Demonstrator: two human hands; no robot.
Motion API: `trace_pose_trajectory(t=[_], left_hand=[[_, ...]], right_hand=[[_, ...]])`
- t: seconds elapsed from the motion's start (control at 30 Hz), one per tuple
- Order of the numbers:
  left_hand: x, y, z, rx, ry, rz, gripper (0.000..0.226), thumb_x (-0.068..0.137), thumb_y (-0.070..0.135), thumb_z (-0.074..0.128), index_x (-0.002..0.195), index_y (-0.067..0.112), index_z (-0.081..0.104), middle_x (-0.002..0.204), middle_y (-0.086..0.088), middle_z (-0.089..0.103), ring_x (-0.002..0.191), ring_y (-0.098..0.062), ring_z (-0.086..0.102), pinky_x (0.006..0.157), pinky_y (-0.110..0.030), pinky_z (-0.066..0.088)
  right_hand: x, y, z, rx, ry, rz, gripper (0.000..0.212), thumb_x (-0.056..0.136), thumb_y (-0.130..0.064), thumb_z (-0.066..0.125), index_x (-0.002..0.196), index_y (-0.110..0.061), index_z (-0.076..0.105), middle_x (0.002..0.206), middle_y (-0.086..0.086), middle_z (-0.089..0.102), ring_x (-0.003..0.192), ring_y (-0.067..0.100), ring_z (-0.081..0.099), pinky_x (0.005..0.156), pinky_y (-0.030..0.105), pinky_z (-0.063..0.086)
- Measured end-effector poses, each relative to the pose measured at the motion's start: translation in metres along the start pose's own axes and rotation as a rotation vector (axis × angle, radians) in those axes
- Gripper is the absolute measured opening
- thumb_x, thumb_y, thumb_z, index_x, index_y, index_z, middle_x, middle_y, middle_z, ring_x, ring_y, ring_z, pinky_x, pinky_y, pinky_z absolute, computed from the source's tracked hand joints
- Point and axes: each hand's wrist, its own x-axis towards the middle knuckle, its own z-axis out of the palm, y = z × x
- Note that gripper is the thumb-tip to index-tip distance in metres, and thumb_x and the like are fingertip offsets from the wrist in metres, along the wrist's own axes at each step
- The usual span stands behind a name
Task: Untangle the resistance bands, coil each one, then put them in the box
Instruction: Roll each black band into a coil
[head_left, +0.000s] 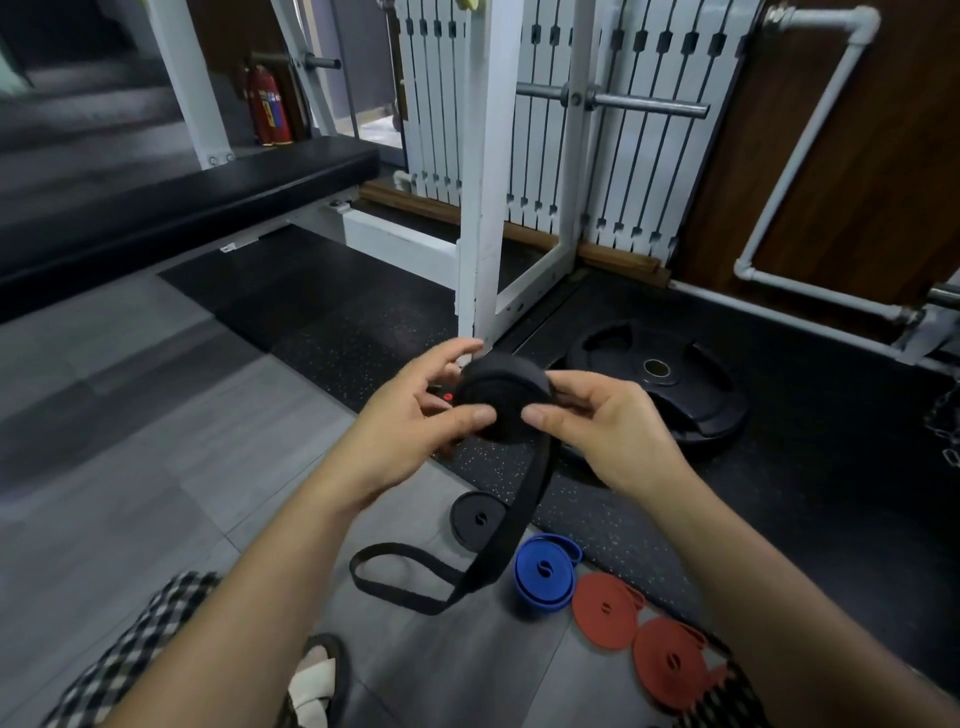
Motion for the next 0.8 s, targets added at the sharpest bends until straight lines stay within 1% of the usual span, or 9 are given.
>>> trace_pose_trajectory(t=[0.03, 0.1, 0.2, 0.3, 0.43, 0.53, 0.6, 0.7, 0.8], left_hand=[[0.002, -0.001, -0.004, 0.157, -0.006, 0.060, 0.046, 0.082, 0.016, 0.068, 0.107, 0.051, 0.052, 0.100, 0.006, 0.056, 0.072, -0.011, 0.060, 0.056, -0.022, 0.049], [0.003, -0.004, -0.004, 0.159, -0.010, 0.121, 0.032, 0.079, 0.022, 0.067, 0.093, 0.051, 0.063, 0.087, 0.007, 0.063, 0.069, -0.016, 0.059, 0.056, -0.028, 0.051], [0.000, -0.003, 0.004, -0.139, 0.068, 0.057, 0.021, 0.082, 0.009, 0.065, 0.088, 0.029, 0.067, 0.073, 0.008, 0.066, 0.064, -0.011, 0.060, 0.055, -0.024, 0.052], [-0.002, 0.003, 0.008, -0.485, 0.119, -0.032, 0.014, 0.079, 0.008, 0.059, 0.090, 0.014, 0.062, 0.077, 0.001, 0.067, 0.062, -0.013, 0.063, 0.055, -0.021, 0.053], [-0.007, 0.005, 0.019, -0.702, 0.126, -0.081, 0.018, 0.072, 0.014, 0.059, 0.089, 0.012, 0.058, 0.082, -0.002, 0.069, 0.074, -0.016, 0.069, 0.058, -0.023, 0.056], [-0.010, 0.003, 0.027, -0.851, 0.078, -0.124, 0.016, 0.073, 0.011, 0.057, 0.089, 0.012, 0.057, 0.086, -0.003, 0.071, 0.083, -0.021, 0.070, 0.062, -0.026, 0.058], [-0.008, 0.002, 0.022, -0.712, 0.019, -0.140, 0.021, 0.074, 0.015, 0.059, 0.094, 0.018, 0.059, 0.091, -0.003, 0.069, 0.083, -0.019, 0.068, 0.064, -0.026, 0.057], [-0.001, 0.001, 0.006, -0.148, -0.008, -0.035, 0.032, 0.076, 0.022, 0.064, 0.103, 0.037, 0.059, 0.096, 0.004, 0.060, 0.072, -0.012, 0.058, 0.059, -0.017, 0.048], [0.002, 0.000, 0.003, 0.012, -0.046, 0.064, 0.032, 0.082, 0.007, 0.064, 0.097, 0.035, 0.063, 0.079, 0.013, 0.063, 0.061, -0.003, 0.054, 0.054, -0.013, 0.043]], right_hand=[[-0.001, 0.001, 0.000, -0.131, -0.014, -0.003, 0.023, 0.079, -0.011, 0.070, 0.090, -0.031, 0.068, 0.082, -0.007, 0.071, 0.078, 0.006, 0.066, 0.072, 0.015, 0.052], [-0.001, 0.002, 0.001, -0.226, -0.015, -0.006, 0.020, 0.077, -0.016, 0.073, 0.086, -0.034, 0.069, 0.081, -0.007, 0.072, 0.078, 0.009, 0.067, 0.074, 0.020, 0.053], [0.001, -0.001, -0.001, 0.033, 0.008, 0.020, 0.027, 0.076, -0.008, 0.071, 0.085, -0.033, 0.065, 0.080, -0.011, 0.070, 0.074, 0.001, 0.065, 0.069, 0.012, 0.051], [0.002, -0.005, -0.004, 0.310, -0.002, 0.054, 0.025, 0.074, -0.004, 0.067, 0.090, -0.023, 0.064, 0.076, -0.014, 0.071, 0.071, -0.005, 0.065, 0.063, 0.007, 0.047], [0.001, -0.004, 0.001, 0.464, 0.031, 0.042, 0.032, 0.064, -0.016, 0.065, 0.096, -0.020, 0.064, 0.086, -0.009, 0.073, 0.085, 0.002, 0.067, 0.072, 0.012, 0.051], [0.002, -0.005, 0.001, 0.505, 0.069, 0.074, 0.024, 0.075, -0.006, 0.063, 0.097, -0.015, 0.063, 0.084, -0.004, 0.071, 0.068, 0.000, 0.067, 0.057, 0.008, 0.048], [0.003, -0.006, -0.007, 0.401, 0.066, 0.053, 0.023, 0.078, -0.001, 0.063, 0.094, -0.018, 0.065, 0.078, -0.008, 0.072, 0.067, -0.001, 0.067, 0.056, 0.008, 0.049], [0.002, -0.005, -0.016, 0.010, -0.009, -0.011, 0.029, 0.075, -0.008, 0.070, 0.088, -0.033, 0.064, 0.078, -0.016, 0.070, 0.077, 0.000, 0.067, 0.074, 0.014, 0.053], [0.000, -0.001, -0.010, -0.086, -0.050, -0.016, 0.028, 0.073, -0.011, 0.074, 0.085, -0.034, 0.064, 0.080, -0.014, 0.069, 0.075, 0.000, 0.065, 0.074, 0.013, 0.052]])
